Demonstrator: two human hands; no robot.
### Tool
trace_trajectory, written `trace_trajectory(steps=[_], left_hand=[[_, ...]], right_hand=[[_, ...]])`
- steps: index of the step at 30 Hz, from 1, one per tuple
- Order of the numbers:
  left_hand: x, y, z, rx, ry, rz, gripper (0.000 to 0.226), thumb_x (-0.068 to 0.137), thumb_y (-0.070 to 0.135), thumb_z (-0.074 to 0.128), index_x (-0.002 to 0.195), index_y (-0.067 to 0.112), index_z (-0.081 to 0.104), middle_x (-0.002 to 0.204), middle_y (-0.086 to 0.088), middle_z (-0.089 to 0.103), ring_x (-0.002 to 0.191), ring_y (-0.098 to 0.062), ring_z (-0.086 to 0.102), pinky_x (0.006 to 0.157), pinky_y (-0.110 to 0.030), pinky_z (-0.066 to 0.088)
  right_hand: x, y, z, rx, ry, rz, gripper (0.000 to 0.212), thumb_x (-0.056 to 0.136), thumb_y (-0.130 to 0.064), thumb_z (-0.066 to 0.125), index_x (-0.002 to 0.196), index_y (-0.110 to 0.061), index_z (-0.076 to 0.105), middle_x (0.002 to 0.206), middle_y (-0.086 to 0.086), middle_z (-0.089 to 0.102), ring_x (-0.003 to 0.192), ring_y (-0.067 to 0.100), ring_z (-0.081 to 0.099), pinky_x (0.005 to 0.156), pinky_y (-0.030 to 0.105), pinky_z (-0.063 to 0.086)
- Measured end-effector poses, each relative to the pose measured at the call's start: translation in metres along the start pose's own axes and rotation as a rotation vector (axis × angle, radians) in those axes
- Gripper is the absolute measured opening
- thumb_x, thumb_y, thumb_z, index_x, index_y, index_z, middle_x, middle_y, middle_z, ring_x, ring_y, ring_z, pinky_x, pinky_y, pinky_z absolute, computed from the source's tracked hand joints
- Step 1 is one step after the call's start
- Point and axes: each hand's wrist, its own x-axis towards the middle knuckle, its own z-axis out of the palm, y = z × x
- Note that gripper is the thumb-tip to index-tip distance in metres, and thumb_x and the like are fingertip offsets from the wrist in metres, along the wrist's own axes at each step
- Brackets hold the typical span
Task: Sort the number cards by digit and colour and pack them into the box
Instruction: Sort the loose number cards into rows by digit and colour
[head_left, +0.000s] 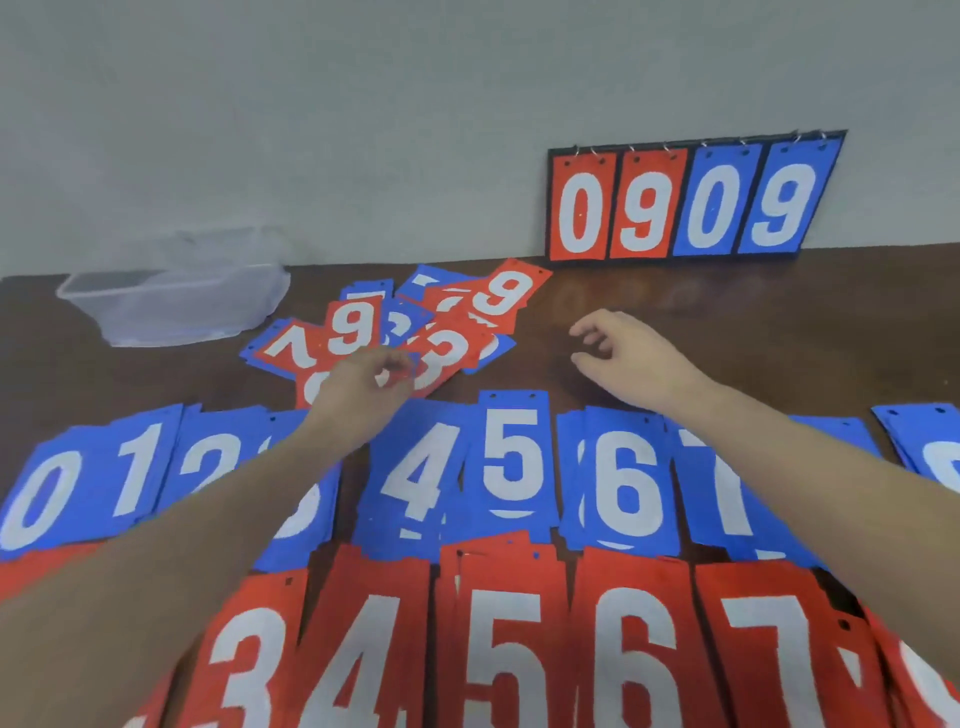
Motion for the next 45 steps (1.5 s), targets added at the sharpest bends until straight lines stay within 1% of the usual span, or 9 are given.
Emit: trace_trajectory(steps=[7,11,16,22,30,34,38,42,45], left_hand=[[0.030,-0.057,-0.043,0.087,-0.017,-0.017,0.039,0.092,0.038,0.070,0.128,0.026,0.058,0.129,0.012,0.050,0.106,-0.008,0.054,0.085,-0.023,0.046],[0.048,-0.084,-0.054,0.337,-0.120,0.056,0.069,0.083,0.063,0.068,0.143,0.036,0.046,0.156,0.010,0.034,0.145,-0.017,0.030,0.116,-0.055,0.023],[0.077,-0.098,-0.053,0.484,-0.264,0.165,0.100,0.065,0.092,0.033,0.154,0.045,0.026,0.168,0.010,0.007,0.155,-0.017,0.000,0.122,-0.055,0.006],[0.097,-0.106,-0.051,0.465,-0.283,0.225,0.126,0.047,0.108,0.004,0.154,0.045,0.027,0.167,0.012,0.014,0.154,-0.014,0.011,0.123,-0.052,0.006],[0.098,-0.105,-0.049,0.184,-0.132,0.115,0.085,0.077,0.089,0.039,0.150,0.045,0.034,0.166,0.015,0.015,0.152,-0.013,0.018,0.123,-0.050,0.011],[0.100,-0.107,-0.043,0.338,-0.117,0.162,0.076,0.091,0.070,0.047,0.156,0.043,0.021,0.167,0.010,0.018,0.154,-0.015,0.015,0.124,-0.047,0.010],[0.098,-0.101,-0.044,0.323,-0.121,0.134,0.068,0.094,0.064,0.049,0.154,0.046,0.025,0.164,0.008,0.027,0.151,-0.015,0.022,0.124,-0.045,0.011],[0.093,-0.093,-0.046,0.272,-0.101,0.100,0.061,0.095,0.058,0.054,0.151,0.046,0.033,0.159,0.005,0.037,0.147,-0.018,0.031,0.124,-0.044,0.018],[0.092,-0.093,-0.050,0.119,-0.080,0.052,0.057,0.093,0.051,0.063,0.146,0.044,0.043,0.145,0.021,0.047,0.138,-0.015,0.043,0.111,-0.040,0.042]], right_hand=[[0.035,-0.053,0.042,-0.066,-0.066,-0.098,0.020,0.099,-0.033,0.059,0.118,-0.030,0.065,0.120,-0.011,0.058,0.110,0.008,0.055,0.091,0.025,0.048],[0.051,-0.074,0.064,-0.142,-0.085,-0.189,0.032,0.101,-0.040,0.055,0.131,-0.030,0.062,0.139,-0.009,0.059,0.129,0.012,0.049,0.107,0.033,0.044],[0.062,-0.080,0.085,-0.277,-0.171,-0.289,0.049,0.105,-0.054,0.035,0.150,-0.036,0.045,0.156,-0.011,0.044,0.146,0.013,0.034,0.120,0.040,0.031],[0.076,-0.071,0.089,-0.425,-0.228,-0.274,0.053,0.104,-0.059,0.024,0.150,-0.041,0.042,0.162,-0.013,0.034,0.151,0.012,0.025,0.124,0.038,0.021],[0.084,-0.079,0.094,-0.185,-0.045,0.074,0.077,0.086,-0.079,0.048,0.145,-0.030,0.043,0.153,-0.005,0.044,0.142,0.018,0.040,0.115,0.040,0.035],[0.082,-0.081,0.112,-0.246,-0.076,0.075,0.103,0.076,-0.089,0.045,0.159,-0.036,0.016,0.169,-0.005,0.014,0.156,0.016,0.007,0.125,0.043,0.003],[0.084,-0.077,0.111,-0.172,-0.070,0.060,0.100,0.078,-0.085,0.052,0.159,-0.038,0.015,0.167,-0.008,0.020,0.156,0.015,0.011,0.125,0.046,0.000],[0.081,-0.084,0.105,-0.102,-0.064,0.059,0.090,0.083,-0.070,0.065,0.155,-0.040,0.020,0.162,-0.007,0.033,0.150,0.018,0.028,0.126,0.051,0.009],[0.074,-0.093,0.097,-0.003,-0.035,0.049,0.085,0.085,-0.050,0.075,0.153,-0.041,0.025,0.155,-0.005,0.040,0.139,0.018,0.045,0.115,0.042,0.040]])
